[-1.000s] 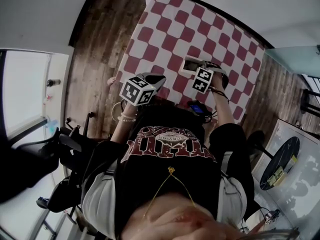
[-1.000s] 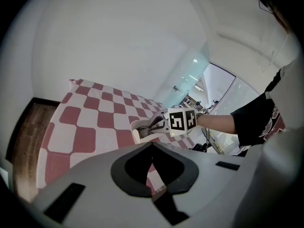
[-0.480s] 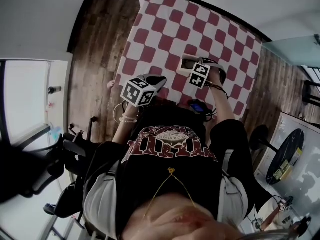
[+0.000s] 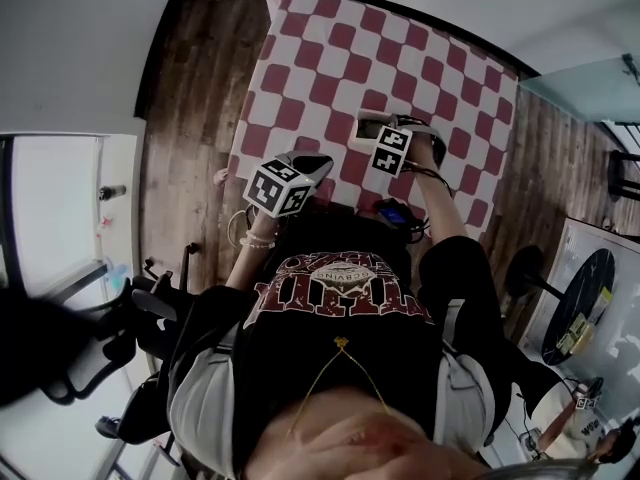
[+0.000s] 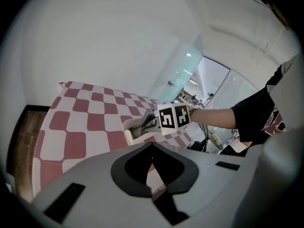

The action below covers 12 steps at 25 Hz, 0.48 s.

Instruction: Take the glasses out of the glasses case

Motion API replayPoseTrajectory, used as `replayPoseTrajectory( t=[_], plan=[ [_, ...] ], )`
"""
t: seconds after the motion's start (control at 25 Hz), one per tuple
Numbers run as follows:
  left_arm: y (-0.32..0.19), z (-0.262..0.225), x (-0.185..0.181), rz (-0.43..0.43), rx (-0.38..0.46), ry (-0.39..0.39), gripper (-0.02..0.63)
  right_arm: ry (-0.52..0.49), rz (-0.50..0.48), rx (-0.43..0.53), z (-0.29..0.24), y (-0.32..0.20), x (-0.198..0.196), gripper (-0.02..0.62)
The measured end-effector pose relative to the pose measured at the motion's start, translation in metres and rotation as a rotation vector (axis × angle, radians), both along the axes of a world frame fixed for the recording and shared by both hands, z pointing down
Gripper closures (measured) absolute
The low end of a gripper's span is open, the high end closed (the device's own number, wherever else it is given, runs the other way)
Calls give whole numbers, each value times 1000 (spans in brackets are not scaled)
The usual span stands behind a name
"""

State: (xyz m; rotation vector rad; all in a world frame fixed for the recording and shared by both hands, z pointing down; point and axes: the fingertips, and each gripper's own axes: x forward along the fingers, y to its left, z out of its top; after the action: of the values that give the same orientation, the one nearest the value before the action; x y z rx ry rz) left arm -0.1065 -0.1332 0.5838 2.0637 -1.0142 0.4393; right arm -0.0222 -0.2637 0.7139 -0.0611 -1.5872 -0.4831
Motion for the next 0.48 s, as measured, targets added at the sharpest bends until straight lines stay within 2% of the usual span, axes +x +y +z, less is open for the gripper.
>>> replayPoseTrajectory(
  t=[0.48],
  plan=[
    [-4, -7, 4, -11, 21, -19, 607, -16, 0, 32, -2, 0, -1, 538]
  ],
)
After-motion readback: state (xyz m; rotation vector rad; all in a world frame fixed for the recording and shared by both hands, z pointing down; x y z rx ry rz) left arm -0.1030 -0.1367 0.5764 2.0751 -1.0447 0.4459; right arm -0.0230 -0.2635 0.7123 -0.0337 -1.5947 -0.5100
